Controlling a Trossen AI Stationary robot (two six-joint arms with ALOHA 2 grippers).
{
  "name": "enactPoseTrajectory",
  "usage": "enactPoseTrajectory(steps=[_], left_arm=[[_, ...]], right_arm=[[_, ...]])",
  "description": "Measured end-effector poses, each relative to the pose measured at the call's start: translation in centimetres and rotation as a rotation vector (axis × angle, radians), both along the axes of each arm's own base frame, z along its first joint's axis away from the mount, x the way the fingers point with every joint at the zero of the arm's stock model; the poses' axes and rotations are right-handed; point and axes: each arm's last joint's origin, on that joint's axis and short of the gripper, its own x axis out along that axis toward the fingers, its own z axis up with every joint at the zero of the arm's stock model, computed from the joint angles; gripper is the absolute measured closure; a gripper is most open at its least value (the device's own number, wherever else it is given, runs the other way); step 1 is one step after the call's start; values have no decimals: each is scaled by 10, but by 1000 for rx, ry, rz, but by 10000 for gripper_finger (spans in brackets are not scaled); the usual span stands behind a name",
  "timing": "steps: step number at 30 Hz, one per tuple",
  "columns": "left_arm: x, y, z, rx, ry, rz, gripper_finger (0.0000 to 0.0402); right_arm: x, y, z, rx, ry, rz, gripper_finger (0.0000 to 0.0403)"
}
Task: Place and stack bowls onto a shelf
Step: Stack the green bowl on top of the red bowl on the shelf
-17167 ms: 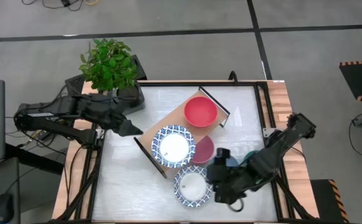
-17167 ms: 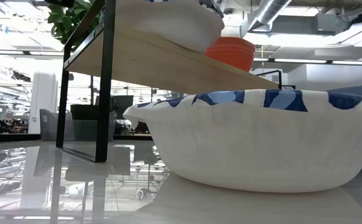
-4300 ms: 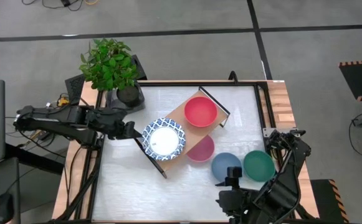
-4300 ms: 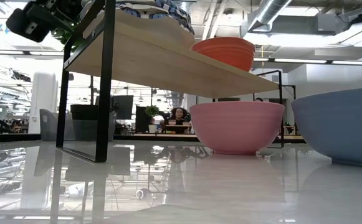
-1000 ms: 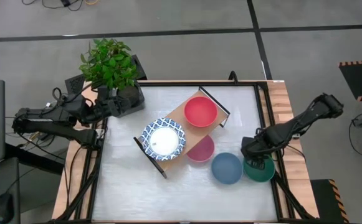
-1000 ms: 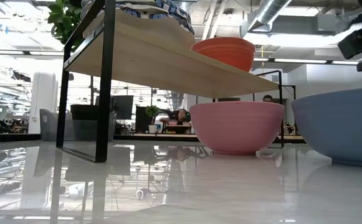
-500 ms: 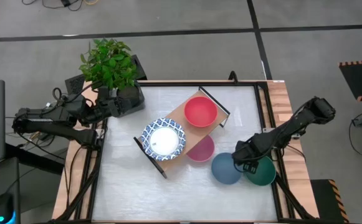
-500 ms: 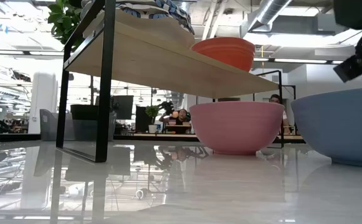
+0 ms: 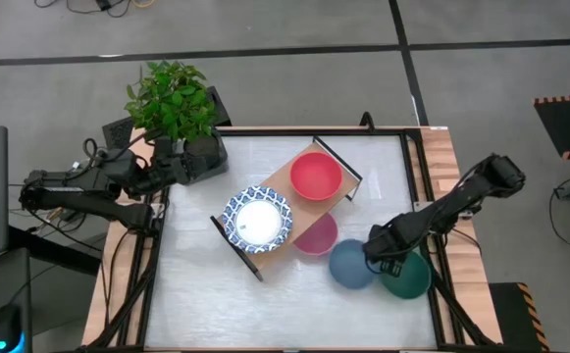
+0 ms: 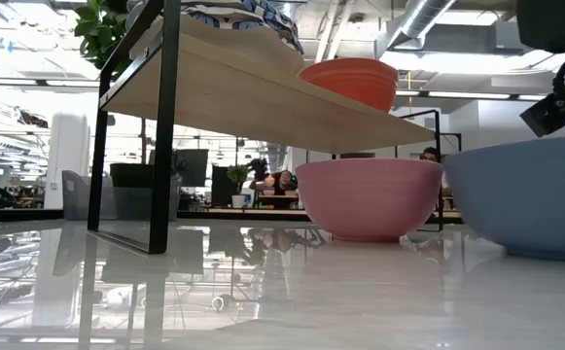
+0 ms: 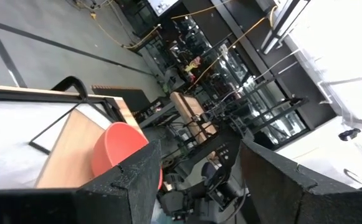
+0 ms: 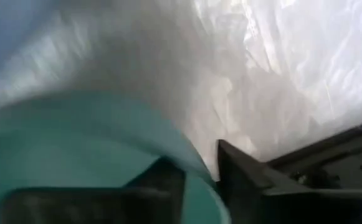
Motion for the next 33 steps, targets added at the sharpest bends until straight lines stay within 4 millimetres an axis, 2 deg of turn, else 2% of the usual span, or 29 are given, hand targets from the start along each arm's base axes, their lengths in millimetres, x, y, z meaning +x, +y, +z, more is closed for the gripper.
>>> enactPoseTrajectory(steps=[3,4,8,14,19,23,28,33], left_arm=[[0,0,-2,0,18,15,200],[0,1,-2,-1,25,21,200],[0,1,-4,-2,45,47,200],[0,1,-6,-3,67,51,200],[0,1,-7,-3,71,52,200],[0,1,-8,-4,81,54,200],[0,2,-8,-5,83,64,200],[-1,2,-8,-8,78,74,200]], right_arm=[[-3,0,4,32,9,-8,364],[-4,0,7,42,5,-12,377],[-10,-2,14,45,-5,-45,373],[-15,-3,47,85,-59,-72,377],[-13,-2,102,193,-190,-52,377],[-5,-13,157,175,-454,-68,377],[5,-44,220,-53,-786,-181,377],[16,-84,265,-222,-935,-345,377]])
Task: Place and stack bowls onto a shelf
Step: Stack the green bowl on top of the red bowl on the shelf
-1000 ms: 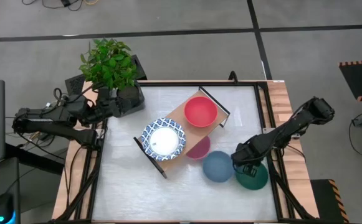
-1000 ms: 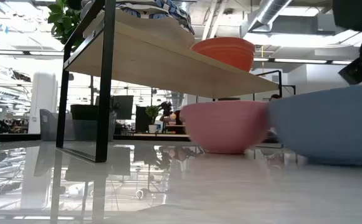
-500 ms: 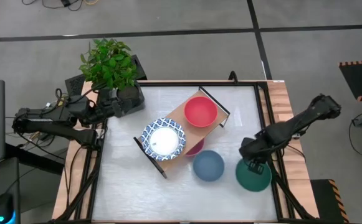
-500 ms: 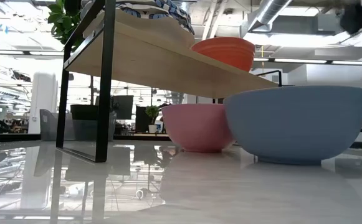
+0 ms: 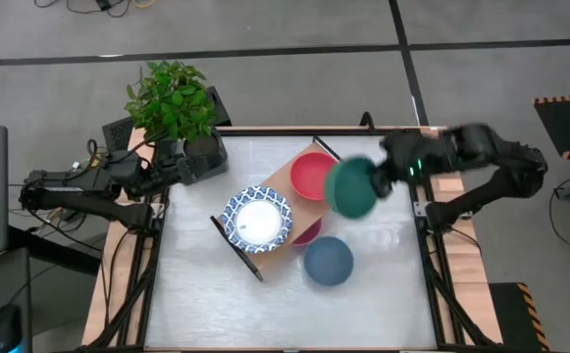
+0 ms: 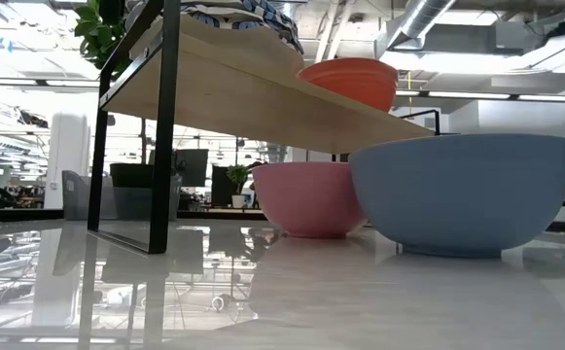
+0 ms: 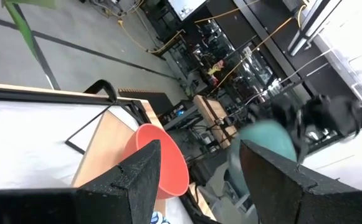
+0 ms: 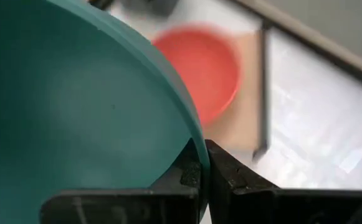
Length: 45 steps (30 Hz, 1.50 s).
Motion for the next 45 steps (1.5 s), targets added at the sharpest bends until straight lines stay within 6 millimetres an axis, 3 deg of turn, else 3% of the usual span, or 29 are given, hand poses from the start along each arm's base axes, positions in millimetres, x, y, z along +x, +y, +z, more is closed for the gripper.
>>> enactPoseTrajectory(steps=[7,14,23,31,45], left_arm=[[-6,0,3,-7,-24,0,200],[-14,1,2,-6,-13,0,200],[-16,1,1,-6,5,-1,200],[-15,1,0,-5,15,-3,200],[-15,1,0,-5,14,-2,200]], right_arm=[[27,-53,28,-16,-16,-89,377],[60,-93,7,87,140,14,375],[93,-115,-24,179,230,141,371],[104,-133,-47,224,355,144,370],[101,-137,-49,204,382,190,350]])
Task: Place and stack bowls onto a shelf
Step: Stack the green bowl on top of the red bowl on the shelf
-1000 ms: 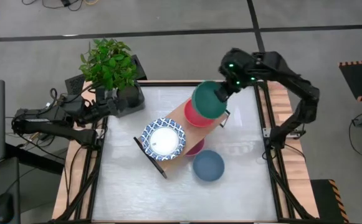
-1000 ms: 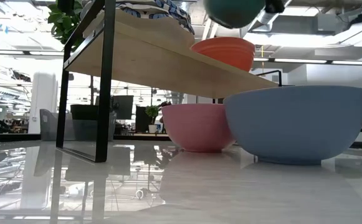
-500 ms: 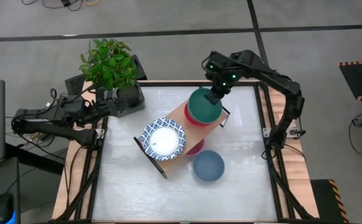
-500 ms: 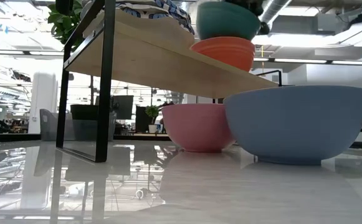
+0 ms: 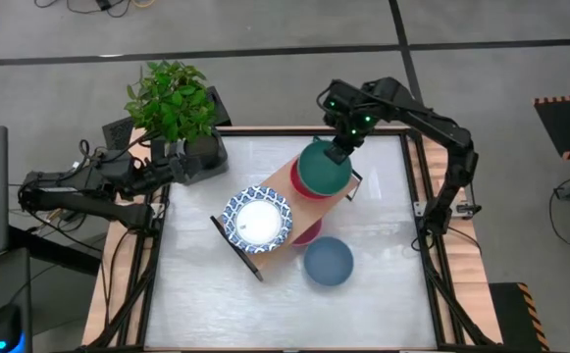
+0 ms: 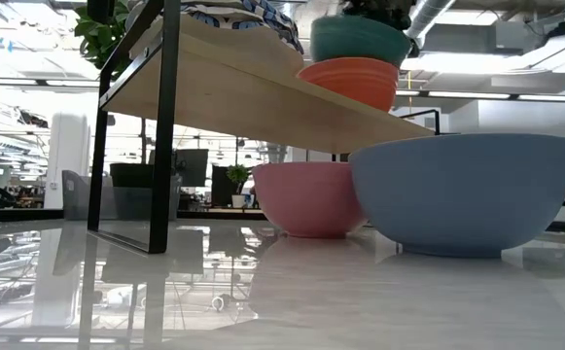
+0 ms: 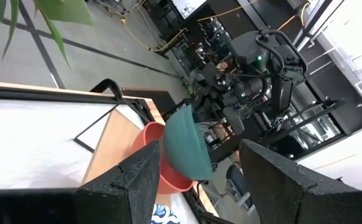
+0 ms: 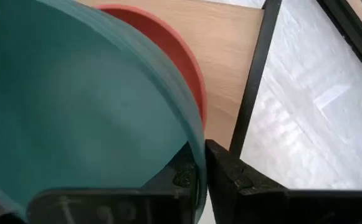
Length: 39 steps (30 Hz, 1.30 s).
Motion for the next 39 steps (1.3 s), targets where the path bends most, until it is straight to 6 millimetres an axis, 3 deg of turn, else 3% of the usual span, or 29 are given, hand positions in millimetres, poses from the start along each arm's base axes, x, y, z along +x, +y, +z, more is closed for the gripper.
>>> enactPoseTrajectory(steps=[14,21,27,34,39], left_arm=[[0,0,0,0,1,1,200],[0,0,0,-5,-3,1,200],[0,0,0,-6,-4,1,200],[0,0,0,-7,-3,1,200],[0,0,-1,-6,6,1,200]], right_arm=[[4,5,0,-16,-11,69,231],[-2,7,24,-63,-96,70,215],[-8,11,49,-113,-188,64,249],[-6,13,49,-125,-189,106,378],[0,13,41,-106,-186,136,373]])
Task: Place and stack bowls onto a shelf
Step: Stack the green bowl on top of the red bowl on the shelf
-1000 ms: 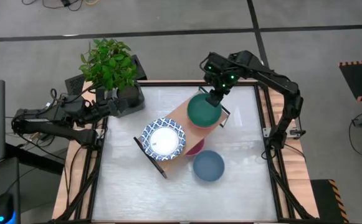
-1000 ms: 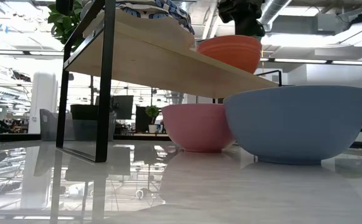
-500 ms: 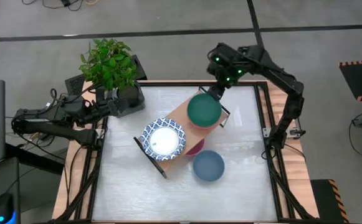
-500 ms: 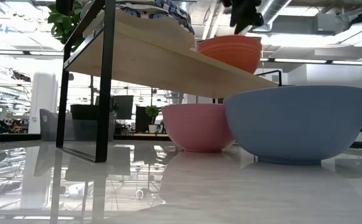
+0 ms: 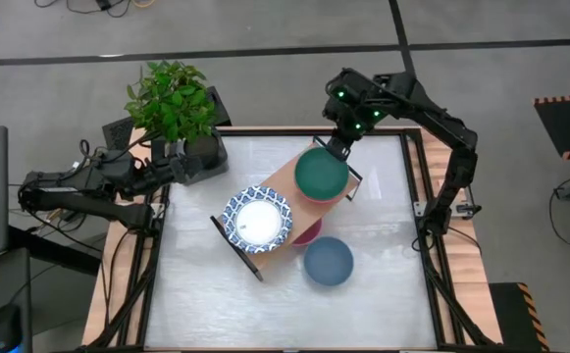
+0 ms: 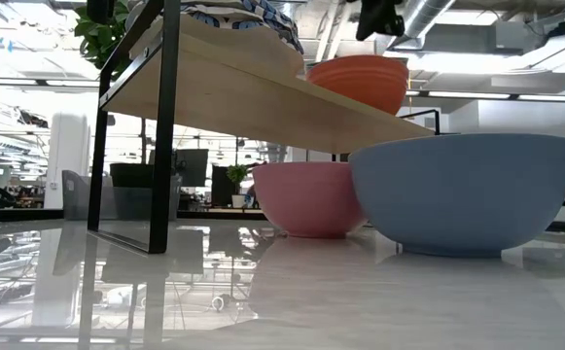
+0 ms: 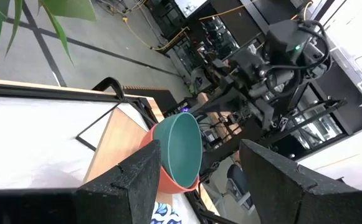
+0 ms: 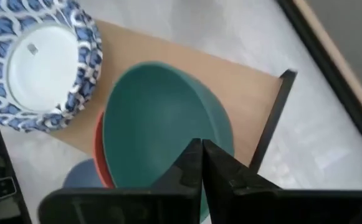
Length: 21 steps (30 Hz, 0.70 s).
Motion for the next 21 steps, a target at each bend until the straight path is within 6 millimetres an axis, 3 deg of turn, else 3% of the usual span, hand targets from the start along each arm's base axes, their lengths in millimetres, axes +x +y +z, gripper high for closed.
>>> enactPoseTrajectory(steps=[10,16,21], left_arm=[[0,0,-1,-8,4,0,200],[0,0,-1,-9,10,0,200],[0,0,-4,-29,22,1,200]], right_arm=[[6,-6,-22,19,64,13,386],[5,-15,-30,30,91,-15,366],[5,-19,-40,46,119,-26,381]])
